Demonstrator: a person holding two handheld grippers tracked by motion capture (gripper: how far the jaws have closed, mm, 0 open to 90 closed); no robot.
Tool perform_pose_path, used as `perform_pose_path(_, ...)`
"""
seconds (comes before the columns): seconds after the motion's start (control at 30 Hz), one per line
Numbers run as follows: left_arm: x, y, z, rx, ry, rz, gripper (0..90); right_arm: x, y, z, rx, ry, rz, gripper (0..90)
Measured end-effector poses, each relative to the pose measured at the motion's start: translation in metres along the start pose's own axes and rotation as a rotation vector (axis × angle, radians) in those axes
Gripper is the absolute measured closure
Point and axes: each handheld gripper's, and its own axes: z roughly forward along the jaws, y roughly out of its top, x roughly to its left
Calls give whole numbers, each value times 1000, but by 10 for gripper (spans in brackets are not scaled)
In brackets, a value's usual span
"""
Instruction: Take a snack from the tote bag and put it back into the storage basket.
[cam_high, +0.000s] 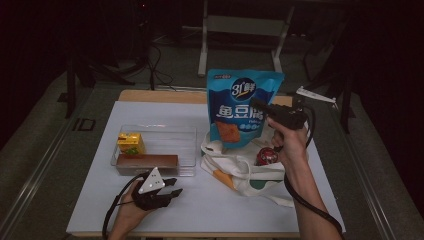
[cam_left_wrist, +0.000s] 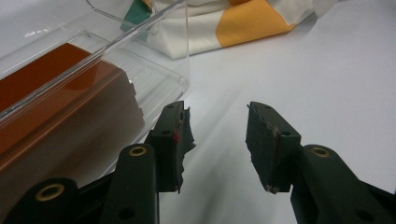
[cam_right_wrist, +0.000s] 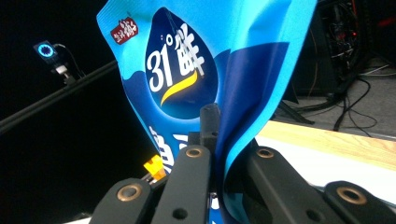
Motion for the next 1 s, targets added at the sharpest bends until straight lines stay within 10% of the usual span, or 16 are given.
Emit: perform_pose_path(1.0, 0, -4, -3, 1, -1, -5, 577, 47, -2, 69, 12, 147, 10, 900)
